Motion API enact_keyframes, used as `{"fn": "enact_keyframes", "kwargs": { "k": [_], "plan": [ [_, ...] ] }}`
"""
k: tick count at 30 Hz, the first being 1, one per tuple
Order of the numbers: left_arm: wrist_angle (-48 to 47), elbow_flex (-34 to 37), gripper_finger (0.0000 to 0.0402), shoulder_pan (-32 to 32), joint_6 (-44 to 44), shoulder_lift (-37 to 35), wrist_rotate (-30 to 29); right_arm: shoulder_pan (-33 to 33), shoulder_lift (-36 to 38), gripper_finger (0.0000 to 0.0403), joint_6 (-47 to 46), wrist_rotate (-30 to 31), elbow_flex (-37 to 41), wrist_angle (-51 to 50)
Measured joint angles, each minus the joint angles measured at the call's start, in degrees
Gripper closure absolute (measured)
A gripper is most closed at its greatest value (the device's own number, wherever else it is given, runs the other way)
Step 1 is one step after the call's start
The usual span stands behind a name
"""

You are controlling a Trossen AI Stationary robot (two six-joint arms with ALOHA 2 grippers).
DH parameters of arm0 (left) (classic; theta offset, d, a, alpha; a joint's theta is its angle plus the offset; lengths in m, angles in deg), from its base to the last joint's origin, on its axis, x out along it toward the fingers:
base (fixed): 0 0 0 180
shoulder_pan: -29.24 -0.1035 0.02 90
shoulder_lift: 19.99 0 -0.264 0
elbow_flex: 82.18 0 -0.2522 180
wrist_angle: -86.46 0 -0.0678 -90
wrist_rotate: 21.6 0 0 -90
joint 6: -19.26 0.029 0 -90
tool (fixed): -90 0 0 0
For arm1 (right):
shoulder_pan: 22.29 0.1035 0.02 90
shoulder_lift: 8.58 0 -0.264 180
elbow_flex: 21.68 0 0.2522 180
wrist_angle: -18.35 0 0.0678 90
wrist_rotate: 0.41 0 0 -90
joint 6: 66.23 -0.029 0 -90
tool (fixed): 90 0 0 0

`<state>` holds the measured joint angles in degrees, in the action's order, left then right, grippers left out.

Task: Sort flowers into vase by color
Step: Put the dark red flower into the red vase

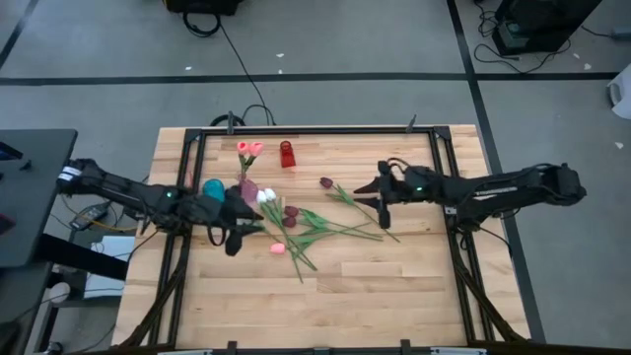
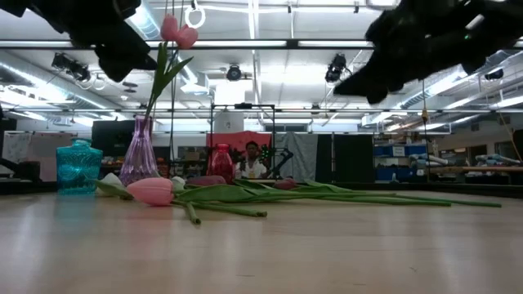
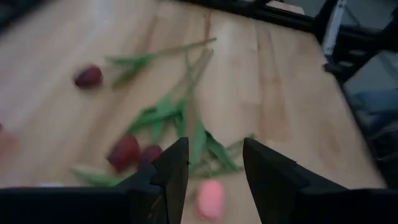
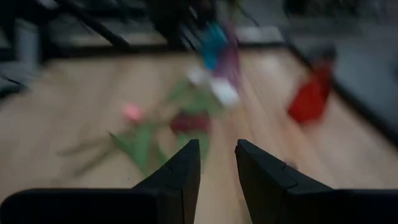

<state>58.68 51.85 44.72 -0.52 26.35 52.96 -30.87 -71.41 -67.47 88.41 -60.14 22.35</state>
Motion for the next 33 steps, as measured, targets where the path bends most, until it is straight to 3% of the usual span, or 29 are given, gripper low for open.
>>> {"fn": "enact_keyframes", "kwargs": {
  "k": [5, 9, 15, 23, 28, 33],
  "plan": [
    [15.85, 4.5, 0.0243, 0.85, 4.49, 1.42, -2.07, -0.07, -9.34, 0.0286, -6.33, 10.85, -3.52, -14.15],
    [25.59, 7.61, 0.0243, 1.41, 4.24, 2.89, -2.03, -0.02, -16.41, 0.0284, -10.37, 11.97, -5.96, -18.7],
    [26.29, 7.8, 0.0243, 2.42, 2.54, 4.77, -1.99, 1.11, -23.04, 0.0263, -14.02, 11.38, -8.24, -18.37],
    [26.32, 7.8, 0.0243, 3.44, 1.5, 6.68, -2.0, 2.87, -26.23, 0.0261, -15.62, 11.01, -8.76, -18.48],
    [27.18, 7.8, 0.0243, 3.41, 1.49, 6.66, -3.01, 3.23, -27.3, 0.0296, -15.66, 11.88, -8.79, -18.31],
    [27.49, 7.8, 0.0243, 3.41, 1.31, 6.85, -3.08, 3.21, -28.64, 0.0379, -15.24, 11.85, -8.86, -16.25]
  ]
}}
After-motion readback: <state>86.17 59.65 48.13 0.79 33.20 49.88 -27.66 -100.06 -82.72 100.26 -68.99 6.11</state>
